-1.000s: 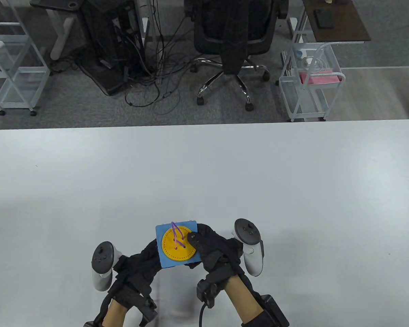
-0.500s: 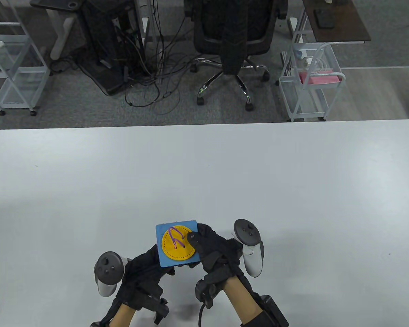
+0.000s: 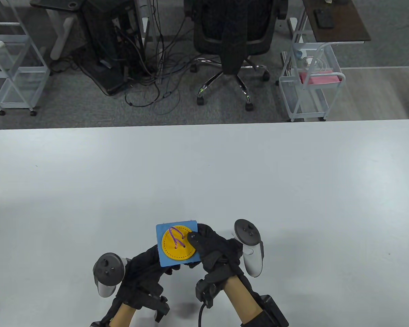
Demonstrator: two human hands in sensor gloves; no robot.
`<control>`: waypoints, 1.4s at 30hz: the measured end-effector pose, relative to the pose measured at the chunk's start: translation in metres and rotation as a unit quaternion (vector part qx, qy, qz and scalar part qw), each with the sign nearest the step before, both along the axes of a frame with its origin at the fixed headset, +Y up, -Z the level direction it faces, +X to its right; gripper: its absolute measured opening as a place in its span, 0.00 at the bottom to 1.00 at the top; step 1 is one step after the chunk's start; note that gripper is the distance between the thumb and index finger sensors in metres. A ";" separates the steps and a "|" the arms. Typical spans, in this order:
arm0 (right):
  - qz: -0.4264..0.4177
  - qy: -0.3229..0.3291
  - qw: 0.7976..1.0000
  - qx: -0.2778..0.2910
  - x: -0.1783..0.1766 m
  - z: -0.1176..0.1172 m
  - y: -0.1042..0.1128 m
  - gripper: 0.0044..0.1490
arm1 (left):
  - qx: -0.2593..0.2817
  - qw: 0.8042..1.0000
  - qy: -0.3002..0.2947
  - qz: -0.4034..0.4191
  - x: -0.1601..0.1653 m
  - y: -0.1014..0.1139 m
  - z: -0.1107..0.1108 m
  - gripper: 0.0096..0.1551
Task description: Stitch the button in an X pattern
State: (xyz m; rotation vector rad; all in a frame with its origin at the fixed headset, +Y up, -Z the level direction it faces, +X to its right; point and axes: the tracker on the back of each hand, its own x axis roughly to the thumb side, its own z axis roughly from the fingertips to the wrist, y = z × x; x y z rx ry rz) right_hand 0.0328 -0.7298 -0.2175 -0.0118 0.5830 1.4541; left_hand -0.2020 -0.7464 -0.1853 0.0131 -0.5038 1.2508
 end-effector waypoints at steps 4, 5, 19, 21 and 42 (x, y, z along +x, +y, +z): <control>-0.004 -0.001 1.000 -0.002 0.001 0.000 0.000 0.29 | -0.001 1.000 0.000 -0.006 0.000 0.000 0.000 0.21; -0.004 -0.001 1.000 -0.001 0.001 0.000 0.001 0.29 | -0.001 1.000 0.000 -0.011 -0.001 0.000 0.000 0.20; -0.018 -0.004 1.000 0.001 0.007 -0.001 0.004 0.29 | -0.004 0.998 0.011 -0.055 -0.006 -0.001 -0.003 0.19; -0.021 -0.008 1.000 0.002 0.007 -0.001 0.005 0.29 | -0.004 0.998 0.012 -0.061 -0.007 -0.001 -0.003 0.19; -0.036 -0.016 0.999 0.008 0.016 -0.003 0.010 0.29 | 0.002 0.991 0.006 -0.133 -0.007 -0.003 -0.007 0.19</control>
